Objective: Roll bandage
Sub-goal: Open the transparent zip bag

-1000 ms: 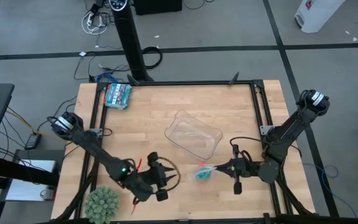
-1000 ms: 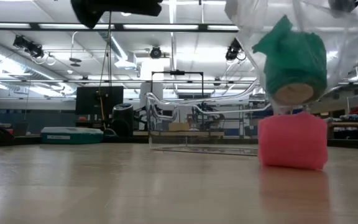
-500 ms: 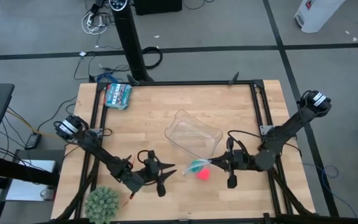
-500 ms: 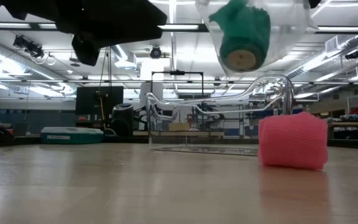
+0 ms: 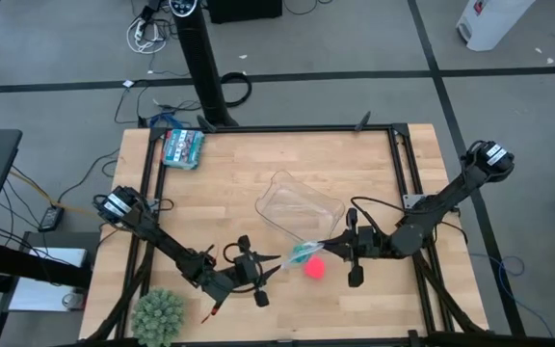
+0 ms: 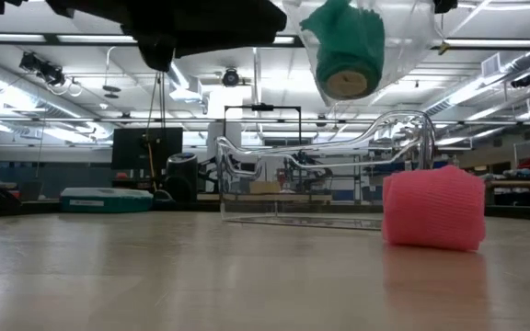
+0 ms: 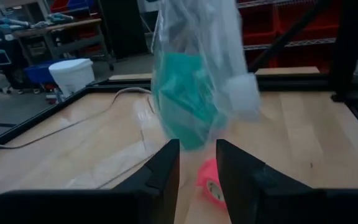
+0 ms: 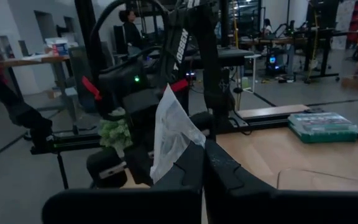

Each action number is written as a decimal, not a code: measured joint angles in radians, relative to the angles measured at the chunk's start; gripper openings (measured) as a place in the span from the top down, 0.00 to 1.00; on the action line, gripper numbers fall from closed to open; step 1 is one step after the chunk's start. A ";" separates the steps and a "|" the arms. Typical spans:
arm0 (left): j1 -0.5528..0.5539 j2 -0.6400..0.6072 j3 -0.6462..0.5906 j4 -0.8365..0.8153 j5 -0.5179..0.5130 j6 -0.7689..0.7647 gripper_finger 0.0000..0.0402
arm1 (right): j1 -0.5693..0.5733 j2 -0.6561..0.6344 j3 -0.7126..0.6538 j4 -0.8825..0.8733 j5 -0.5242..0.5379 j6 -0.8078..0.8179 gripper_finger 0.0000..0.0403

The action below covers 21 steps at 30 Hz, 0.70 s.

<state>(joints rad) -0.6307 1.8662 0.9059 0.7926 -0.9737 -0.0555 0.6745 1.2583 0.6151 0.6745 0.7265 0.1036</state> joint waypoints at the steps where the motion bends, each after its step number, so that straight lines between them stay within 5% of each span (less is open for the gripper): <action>1: 0.004 0.000 0.002 0.002 0.002 0.000 0.72 | -0.002 0.000 0.000 -0.001 -0.006 0.002 1.00; 21: 0.018 0.000 0.004 0.018 0.123 0.026 0.73 | -0.040 0.001 0.000 -0.019 -0.007 -0.029 1.00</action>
<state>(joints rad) -0.6132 1.8662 0.9096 0.8103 -0.8507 -0.0290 0.6346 1.2591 0.6151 0.6559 0.7193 0.0746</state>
